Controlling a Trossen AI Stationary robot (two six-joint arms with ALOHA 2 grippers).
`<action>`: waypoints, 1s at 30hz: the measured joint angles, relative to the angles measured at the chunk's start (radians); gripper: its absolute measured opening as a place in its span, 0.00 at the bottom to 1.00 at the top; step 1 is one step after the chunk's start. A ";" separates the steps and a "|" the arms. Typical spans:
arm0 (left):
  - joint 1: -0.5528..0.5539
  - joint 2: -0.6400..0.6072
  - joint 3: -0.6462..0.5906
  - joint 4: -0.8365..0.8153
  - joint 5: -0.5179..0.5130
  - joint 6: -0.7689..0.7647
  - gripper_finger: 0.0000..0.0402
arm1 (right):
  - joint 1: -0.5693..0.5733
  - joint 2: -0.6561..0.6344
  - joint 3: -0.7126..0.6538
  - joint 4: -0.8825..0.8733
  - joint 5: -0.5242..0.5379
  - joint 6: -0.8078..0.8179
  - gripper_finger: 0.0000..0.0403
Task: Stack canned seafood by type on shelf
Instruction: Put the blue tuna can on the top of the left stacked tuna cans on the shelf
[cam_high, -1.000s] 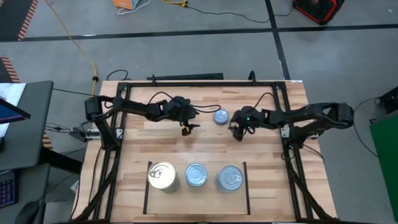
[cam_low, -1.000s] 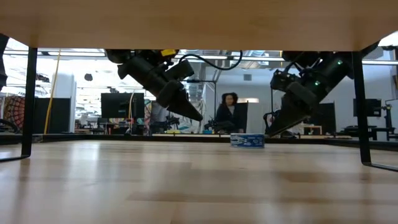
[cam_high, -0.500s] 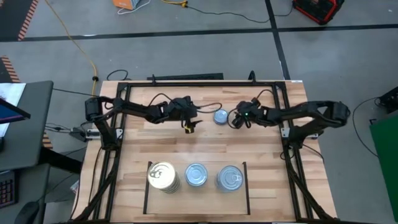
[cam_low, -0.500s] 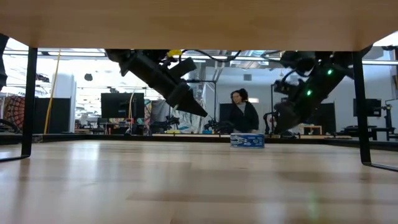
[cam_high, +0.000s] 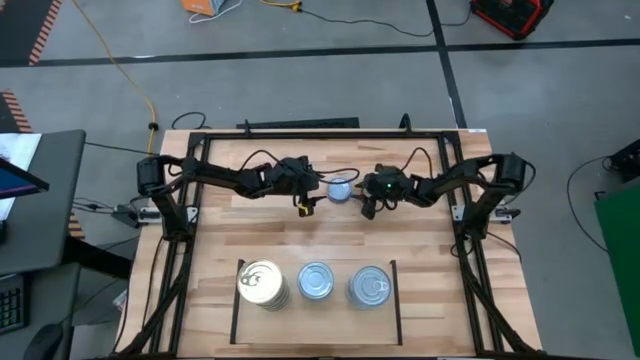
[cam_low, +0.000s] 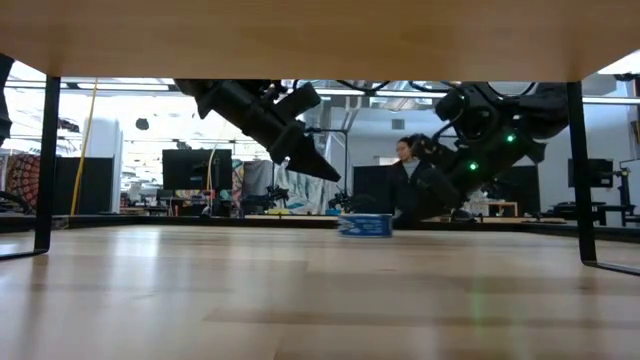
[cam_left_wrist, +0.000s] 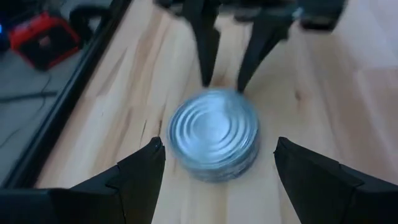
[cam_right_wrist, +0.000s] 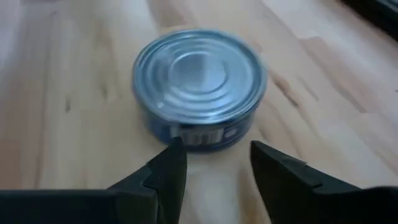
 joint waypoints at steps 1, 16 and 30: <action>-0.001 0.000 0.000 -0.020 -0.013 -0.011 0.72 | 0.002 0.002 0.003 0.003 -0.017 -0.013 0.52; 0.000 -0.020 0.000 -0.354 -0.185 -0.042 0.72 | -0.009 -0.098 0.018 -0.116 -0.031 -0.147 0.68; 0.081 0.020 -0.005 0.128 0.074 0.072 0.72 | -0.010 -0.148 0.032 -0.149 -0.031 -0.101 0.81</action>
